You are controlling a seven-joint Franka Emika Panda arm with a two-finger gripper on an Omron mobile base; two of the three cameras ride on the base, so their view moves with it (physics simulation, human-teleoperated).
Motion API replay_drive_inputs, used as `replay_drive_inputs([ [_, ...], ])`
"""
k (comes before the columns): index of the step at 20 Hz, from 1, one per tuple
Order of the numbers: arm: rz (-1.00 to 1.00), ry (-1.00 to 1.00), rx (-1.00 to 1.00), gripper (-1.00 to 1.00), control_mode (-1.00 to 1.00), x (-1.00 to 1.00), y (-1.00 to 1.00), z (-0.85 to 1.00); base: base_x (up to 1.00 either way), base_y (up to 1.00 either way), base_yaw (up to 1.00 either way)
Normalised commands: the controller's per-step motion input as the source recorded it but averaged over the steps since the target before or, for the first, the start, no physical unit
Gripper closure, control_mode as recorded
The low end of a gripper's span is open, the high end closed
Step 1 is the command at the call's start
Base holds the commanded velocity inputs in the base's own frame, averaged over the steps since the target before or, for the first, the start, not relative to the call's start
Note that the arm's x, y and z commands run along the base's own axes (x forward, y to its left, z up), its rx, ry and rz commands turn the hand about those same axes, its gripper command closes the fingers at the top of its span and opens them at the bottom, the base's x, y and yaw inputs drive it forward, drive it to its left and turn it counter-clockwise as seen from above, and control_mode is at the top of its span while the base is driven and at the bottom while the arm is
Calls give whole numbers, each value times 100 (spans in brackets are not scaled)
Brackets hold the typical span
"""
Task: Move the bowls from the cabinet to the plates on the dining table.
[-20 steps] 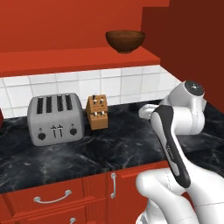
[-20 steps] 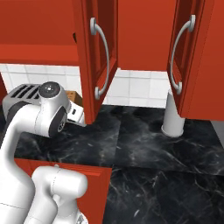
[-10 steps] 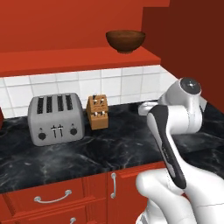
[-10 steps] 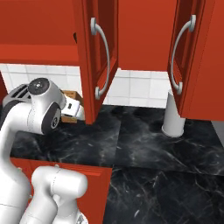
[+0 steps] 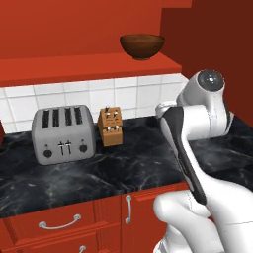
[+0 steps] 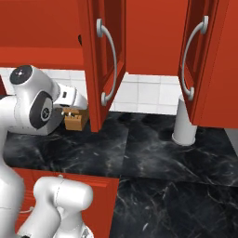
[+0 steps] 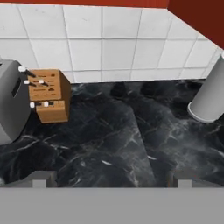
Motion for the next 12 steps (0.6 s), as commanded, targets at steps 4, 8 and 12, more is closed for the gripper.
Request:
replay_drive_inputs([
  [4, 0, 0, 0, -100, -100, -9, 0, 55, 0, 0, 0],
  [8, 0, 0, 0, -100, -100, -12, 2, 33, 0, 0, 0],
  [12, 0, 0, -1, -100, -100, -31, 9, 21, 0, 0, 0],
])
